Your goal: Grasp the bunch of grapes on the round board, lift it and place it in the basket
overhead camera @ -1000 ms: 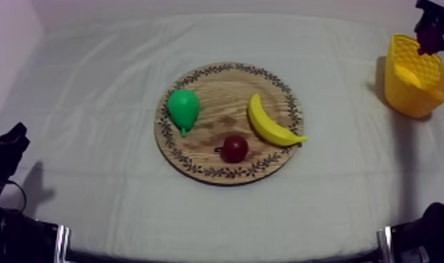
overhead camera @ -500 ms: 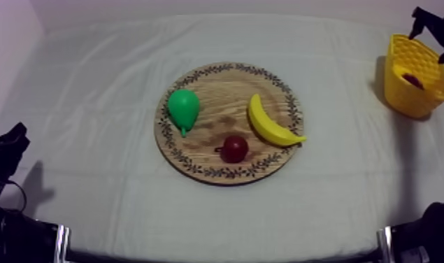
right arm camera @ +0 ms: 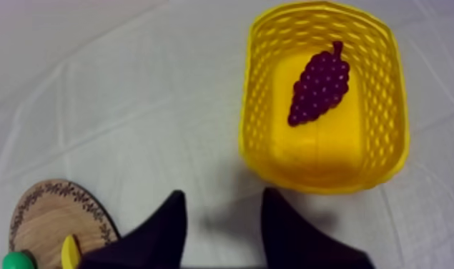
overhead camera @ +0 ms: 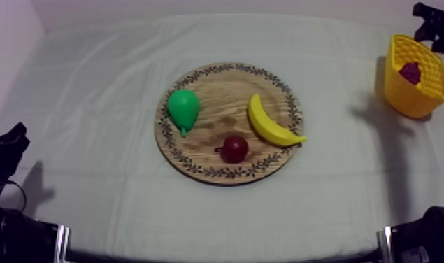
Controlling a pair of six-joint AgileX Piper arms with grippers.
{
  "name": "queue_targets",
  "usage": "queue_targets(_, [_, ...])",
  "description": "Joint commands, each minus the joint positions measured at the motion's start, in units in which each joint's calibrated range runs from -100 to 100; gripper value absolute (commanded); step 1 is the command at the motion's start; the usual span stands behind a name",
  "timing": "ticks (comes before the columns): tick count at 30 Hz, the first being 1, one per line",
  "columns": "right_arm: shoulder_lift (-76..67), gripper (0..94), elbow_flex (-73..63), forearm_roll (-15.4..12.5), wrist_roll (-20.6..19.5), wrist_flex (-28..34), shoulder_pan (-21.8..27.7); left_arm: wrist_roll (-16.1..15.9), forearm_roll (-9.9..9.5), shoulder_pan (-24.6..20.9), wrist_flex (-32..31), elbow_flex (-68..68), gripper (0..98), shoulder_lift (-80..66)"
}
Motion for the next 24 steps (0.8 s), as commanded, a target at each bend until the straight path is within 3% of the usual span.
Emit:
queue_targets(1, [-9.34, 18.6, 4.62, 0.44, 0.18, -1.4, -1.37, 0.01, 0.01, -0.03, -0.01, 0.0, 0.1, 0.05])
queue_targets(5, [-20.51, 6.8, 12.19, 2.34, -0.68, -3.69, -5.31, 0.01, 0.01, -0.03, -0.01, 0.0, 0.1, 0.05])
queue_targets(12, [-37.39, 0.9, 26.06, 6.06, -4.16, -8.08, -12.22, -0.02, 0.01, -0.03, -0.01, 0.0, 0.1, 0.05])
queue_targets(24, [-58.78, 0.3, 56.76, 6.5, -3.0, -21.74, -11.95, -0.01, 0.01, -0.03, -0.01, 0.0, 0.1, 0.05])
